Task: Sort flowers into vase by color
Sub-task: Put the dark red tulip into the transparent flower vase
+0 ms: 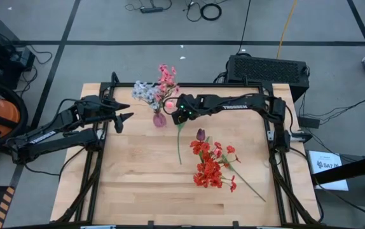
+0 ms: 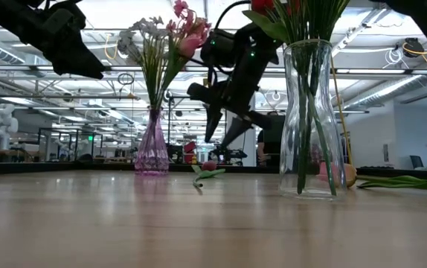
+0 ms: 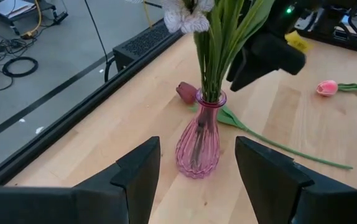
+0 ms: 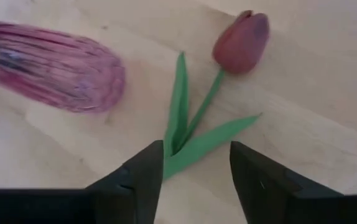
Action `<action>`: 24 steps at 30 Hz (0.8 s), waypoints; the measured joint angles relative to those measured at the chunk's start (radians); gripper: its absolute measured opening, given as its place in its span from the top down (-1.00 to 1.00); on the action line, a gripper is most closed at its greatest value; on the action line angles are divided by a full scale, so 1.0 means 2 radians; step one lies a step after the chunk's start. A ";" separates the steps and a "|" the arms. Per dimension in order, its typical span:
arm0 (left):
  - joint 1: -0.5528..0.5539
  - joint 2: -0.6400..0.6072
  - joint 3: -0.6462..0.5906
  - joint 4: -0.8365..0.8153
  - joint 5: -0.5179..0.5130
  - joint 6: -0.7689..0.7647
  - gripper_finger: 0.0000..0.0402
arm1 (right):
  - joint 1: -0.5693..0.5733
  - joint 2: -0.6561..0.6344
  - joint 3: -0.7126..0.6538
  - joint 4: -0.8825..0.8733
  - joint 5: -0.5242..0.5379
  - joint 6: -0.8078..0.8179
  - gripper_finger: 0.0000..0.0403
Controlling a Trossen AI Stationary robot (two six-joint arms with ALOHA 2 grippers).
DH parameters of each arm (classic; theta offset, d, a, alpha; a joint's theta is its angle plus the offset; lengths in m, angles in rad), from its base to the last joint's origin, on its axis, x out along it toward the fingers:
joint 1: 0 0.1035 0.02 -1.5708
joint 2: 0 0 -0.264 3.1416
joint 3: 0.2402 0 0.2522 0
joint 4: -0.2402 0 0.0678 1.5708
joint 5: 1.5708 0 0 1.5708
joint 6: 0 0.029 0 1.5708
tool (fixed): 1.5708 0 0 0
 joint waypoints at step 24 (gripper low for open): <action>0.000 0.000 0.000 0.000 0.000 0.000 -0.07 | 0.031 -0.090 -0.001 -0.154 0.052 -0.027 0.24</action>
